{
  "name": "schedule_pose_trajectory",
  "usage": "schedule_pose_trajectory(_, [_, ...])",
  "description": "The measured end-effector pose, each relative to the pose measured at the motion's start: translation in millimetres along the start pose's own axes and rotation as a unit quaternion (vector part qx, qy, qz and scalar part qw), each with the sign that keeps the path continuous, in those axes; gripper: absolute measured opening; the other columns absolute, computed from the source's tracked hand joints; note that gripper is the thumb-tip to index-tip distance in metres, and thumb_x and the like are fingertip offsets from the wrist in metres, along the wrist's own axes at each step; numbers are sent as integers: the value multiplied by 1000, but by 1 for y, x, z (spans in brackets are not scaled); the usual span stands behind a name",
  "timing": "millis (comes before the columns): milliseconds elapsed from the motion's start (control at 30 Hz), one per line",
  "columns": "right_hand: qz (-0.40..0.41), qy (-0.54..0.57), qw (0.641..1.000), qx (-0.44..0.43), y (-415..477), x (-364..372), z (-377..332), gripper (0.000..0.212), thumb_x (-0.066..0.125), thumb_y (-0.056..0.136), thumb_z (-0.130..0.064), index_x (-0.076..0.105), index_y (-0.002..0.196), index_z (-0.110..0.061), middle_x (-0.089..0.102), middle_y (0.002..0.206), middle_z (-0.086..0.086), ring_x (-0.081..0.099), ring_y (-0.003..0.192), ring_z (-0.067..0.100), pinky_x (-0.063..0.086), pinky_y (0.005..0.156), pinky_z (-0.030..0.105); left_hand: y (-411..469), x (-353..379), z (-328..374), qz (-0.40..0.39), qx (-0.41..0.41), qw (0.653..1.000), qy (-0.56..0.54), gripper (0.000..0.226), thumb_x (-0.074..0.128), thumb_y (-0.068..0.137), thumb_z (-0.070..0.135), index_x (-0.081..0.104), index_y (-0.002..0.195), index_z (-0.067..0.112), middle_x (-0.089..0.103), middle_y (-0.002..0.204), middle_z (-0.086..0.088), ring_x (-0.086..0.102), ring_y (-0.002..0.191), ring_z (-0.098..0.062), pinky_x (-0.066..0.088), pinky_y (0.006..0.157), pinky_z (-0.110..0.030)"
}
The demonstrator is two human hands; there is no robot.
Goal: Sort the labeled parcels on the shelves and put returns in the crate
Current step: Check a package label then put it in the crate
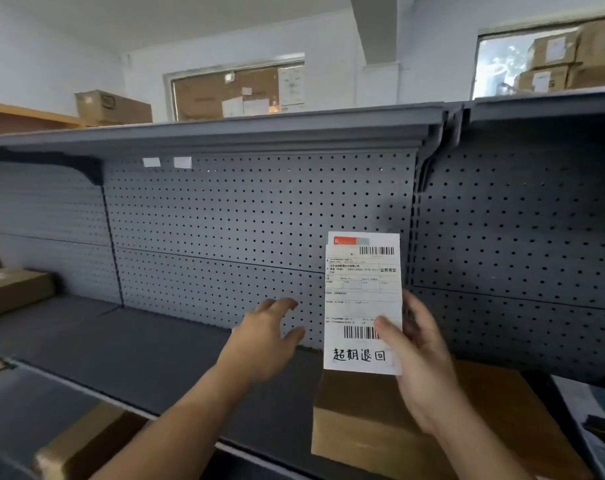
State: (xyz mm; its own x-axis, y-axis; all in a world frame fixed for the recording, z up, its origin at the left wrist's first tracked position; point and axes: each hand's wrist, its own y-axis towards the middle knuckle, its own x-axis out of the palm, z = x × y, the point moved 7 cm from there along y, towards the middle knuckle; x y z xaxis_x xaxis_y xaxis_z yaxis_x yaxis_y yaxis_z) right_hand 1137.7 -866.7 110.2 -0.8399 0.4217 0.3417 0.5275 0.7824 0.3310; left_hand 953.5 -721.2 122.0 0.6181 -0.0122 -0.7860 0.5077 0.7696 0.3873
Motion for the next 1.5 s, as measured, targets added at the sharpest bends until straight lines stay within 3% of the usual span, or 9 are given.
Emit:
schedule_pose_trajectory(100, [-54, 8, 998, 19, 1, 37, 18, 61, 72, 80, -18, 55, 136, -32, 77, 113, -3, 75, 103, 21, 60, 83, 44, -21, -26, -28, 28, -46, 997, 54, 48, 60, 97, 45, 50, 143, 33, 50, 147, 7, 58, 123, -21, 49, 104, -48])
schedule_pose_trajectory(300, [-169, 44, 982, 68, -13, 139, 64, 50, 63, 95, -2, 55, 136, -29, 77, 114, 2, 74, 106, 25, 57, 91, 51, -85, -103, -102, 81, -153, 974, 144, 51, 59, 94, 44, 51, 142, 30, 53, 140, 3, 51, 130, -24, 47, 106, -46])
schedule_pose_trajectory(433, [-246, 63, 963, 93, -33, 220, 87, 52, 64, 92, -6, 55, 137, -30, 76, 117, 3, 74, 107, 24, 55, 96, 54, -134, -162, -149, 115, -226, 949, 189, 54, 59, 95, 43, 47, 146, 30, 49, 145, 3, 51, 132, -25, 47, 106, -44])
schedule_pose_trajectory(567, [-319, 82, 938, 109, -59, 308, 106, 55, 67, 85, -14, 55, 137, -29, 76, 119, 3, 74, 108, 25, 58, 91, 52, -186, -220, -205, 137, -287, 925, 207, 52, 53, 87, 50, 49, 137, 37, 54, 136, 8, 53, 130, -23, 49, 103, -45])
schedule_pose_trajectory(700, [-372, 99, 915, 122, -85, 395, 127, 61, 67, 84, -18, 51, 142, -27, 76, 120, 3, 73, 110, 27, 56, 95, 56, -231, -277, -256, 168, -334, 902, 217, 53, 60, 94, 39, 48, 144, 30, 49, 146, 6, 50, 132, -22, 46, 107, -43])
schedule_pose_trajectory(933, [-424, 145, 881, 149, -120, 537, 170, 59, 68, 80, -20, 54, 136, -31, 76, 118, 3, 73, 109, 25, 57, 91, 53, -282, -363, -344, 184, -390, 868, 244, 53, 61, 98, 42, 44, 148, 33, 49, 144, 9, 53, 128, -20, 49, 104, -42])
schedule_pose_trajectory(1100, [-448, 172, 854, 200, -139, 618, 213, 57, 66, 82, -14, 53, 135, -28, 77, 112, 7, 76, 102, 26, 64, 73, 39, -312, -397, -409, 193, -437, 842, 250, 54, 62, 97, 41, 45, 147, 32, 51, 143, 8, 52, 127, -18, 50, 104, -41])
schedule_pose_trajectory(1267, [-476, 168, 829, 240, -140, 691, 264, 64, 67, 81, -17, 50, 141, -29, 76, 117, 9, 75, 105, 29, 59, 84, 52, -322, -415, -479, 190, -479, 819, 252, 54, 62, 97, 40, 45, 148, 35, 50, 143, 8, 51, 128, -19, 49, 104, -42])
schedule_pose_trajectory(1500, [-504, 173, 807, 254, -106, 797, 331, 57, 68, 82, -18, 54, 135, -34, 76, 116, 8, 75, 105, 30, 59, 84, 56, -294, -449, -575, 207, -511, 793, 258, 53, 62, 96, 39, 44, 145, 38, 55, 133, 8, 53, 122, -17, 50, 98, -38])
